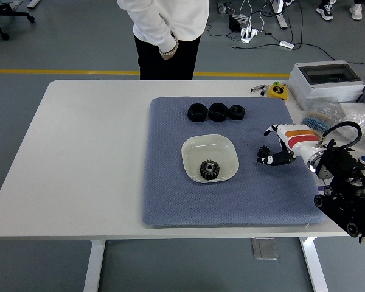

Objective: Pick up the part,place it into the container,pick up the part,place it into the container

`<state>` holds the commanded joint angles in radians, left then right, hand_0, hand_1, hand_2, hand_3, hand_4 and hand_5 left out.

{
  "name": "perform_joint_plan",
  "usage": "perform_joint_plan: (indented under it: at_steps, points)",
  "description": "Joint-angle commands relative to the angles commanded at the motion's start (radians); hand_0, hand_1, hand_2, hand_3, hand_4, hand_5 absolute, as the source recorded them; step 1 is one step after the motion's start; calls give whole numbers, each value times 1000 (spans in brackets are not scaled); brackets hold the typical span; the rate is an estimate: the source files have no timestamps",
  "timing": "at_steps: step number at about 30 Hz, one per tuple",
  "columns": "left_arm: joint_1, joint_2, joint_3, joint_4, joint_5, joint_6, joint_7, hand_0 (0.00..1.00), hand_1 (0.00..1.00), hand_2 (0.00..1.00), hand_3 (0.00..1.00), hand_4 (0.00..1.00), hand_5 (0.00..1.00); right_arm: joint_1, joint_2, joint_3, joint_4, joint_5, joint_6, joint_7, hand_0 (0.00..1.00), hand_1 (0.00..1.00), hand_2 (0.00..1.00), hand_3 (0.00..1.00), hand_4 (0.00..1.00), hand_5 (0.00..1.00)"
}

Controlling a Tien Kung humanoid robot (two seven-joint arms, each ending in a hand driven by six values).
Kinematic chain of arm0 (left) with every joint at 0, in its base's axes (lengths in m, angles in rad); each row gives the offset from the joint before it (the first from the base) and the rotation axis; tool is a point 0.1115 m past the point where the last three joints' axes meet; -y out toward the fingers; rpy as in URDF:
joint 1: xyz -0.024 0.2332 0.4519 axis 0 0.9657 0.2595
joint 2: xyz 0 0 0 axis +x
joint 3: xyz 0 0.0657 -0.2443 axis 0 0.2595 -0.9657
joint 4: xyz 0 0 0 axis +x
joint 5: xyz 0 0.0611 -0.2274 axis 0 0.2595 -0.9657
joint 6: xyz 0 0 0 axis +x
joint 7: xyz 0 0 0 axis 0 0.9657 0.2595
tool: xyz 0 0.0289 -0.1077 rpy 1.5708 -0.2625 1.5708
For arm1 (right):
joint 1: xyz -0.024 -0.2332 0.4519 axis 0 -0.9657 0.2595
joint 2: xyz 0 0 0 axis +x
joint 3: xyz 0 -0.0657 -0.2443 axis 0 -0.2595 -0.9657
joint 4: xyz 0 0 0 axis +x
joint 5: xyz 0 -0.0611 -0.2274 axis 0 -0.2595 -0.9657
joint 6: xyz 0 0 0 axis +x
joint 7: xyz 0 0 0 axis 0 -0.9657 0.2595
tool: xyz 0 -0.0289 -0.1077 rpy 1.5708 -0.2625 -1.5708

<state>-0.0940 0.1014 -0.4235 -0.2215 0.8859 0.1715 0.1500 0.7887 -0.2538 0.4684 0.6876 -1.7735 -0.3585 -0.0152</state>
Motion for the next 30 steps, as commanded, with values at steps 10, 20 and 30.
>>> perform_joint_plan:
  at_steps: [10, 20, 30]
  points:
    - [-1, 1, -2, -1, 6, -3, 2, 695, 709, 743, 648, 671, 652, 9, 32, -46, -51, 67, -53, 5, 2, 16, 126, 550, 955, 379]
    - [-3, -2, -12, -2, 25, -4, 6, 693, 710, 744, 645, 669, 655, -1, 37, -67, -81, 125, -107, 21, 2, 2, 102, 554, 905, 381]
    - [-6, -3, -16, -4, 37, -6, 8, 693, 711, 744, 646, 670, 655, 2, 47, -93, -102, 193, -116, 27, 2, 2, 102, 554, 905, 400]
